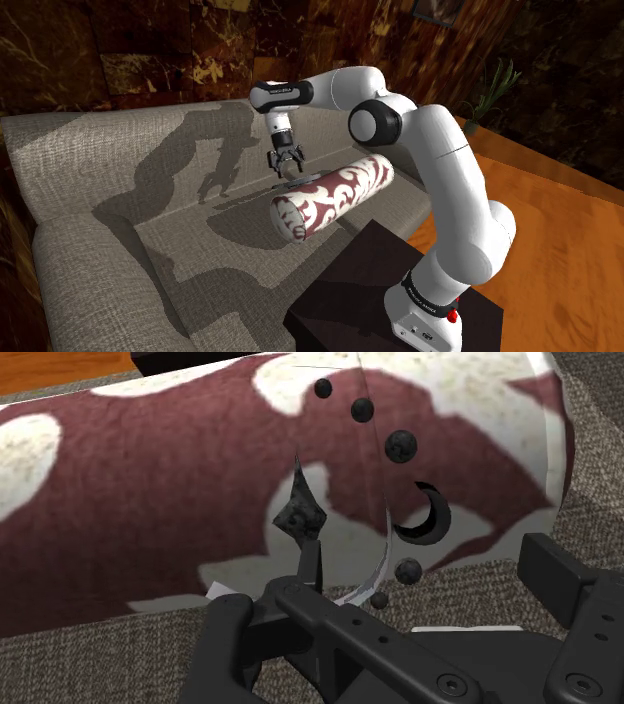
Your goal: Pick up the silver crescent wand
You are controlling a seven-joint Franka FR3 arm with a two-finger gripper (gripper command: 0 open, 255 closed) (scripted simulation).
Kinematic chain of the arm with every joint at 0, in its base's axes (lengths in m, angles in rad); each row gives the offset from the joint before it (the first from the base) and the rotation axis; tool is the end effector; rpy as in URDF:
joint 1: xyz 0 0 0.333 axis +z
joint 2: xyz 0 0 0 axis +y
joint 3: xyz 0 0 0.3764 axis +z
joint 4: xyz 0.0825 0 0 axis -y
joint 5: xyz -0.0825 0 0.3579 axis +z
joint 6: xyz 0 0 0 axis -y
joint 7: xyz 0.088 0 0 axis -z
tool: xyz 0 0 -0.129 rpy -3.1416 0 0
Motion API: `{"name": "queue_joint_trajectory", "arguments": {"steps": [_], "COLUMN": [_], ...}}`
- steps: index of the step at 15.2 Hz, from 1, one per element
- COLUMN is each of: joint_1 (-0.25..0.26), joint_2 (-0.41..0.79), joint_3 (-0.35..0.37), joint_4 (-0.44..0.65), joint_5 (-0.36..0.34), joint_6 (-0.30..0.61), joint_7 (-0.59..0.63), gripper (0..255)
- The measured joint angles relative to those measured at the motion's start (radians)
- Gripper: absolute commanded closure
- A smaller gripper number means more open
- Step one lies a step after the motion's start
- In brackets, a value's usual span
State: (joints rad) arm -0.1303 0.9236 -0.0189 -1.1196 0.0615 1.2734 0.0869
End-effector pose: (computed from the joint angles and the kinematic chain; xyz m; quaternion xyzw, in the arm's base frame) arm 0.6741 -0.0882 0.2510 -0.9199 0.1112 0.3744 0.0339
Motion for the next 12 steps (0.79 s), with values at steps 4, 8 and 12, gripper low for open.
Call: {"name": "queue_joint_trajectory", "arguments": {"steps": [4,8,12], "joint_1": [-0.003,-0.003,-0.003], "joint_2": [0.059,0.085,0.083], "joint_3": [0.0,0.0,0.0], "joint_4": [0.045,0.043,0.037], "joint_5": [0.003,0.003,0.003], "joint_6": [0.006,0.032,0.038], "joint_7": [0.002,0.0,0.0], "gripper": [0,255,255]}}
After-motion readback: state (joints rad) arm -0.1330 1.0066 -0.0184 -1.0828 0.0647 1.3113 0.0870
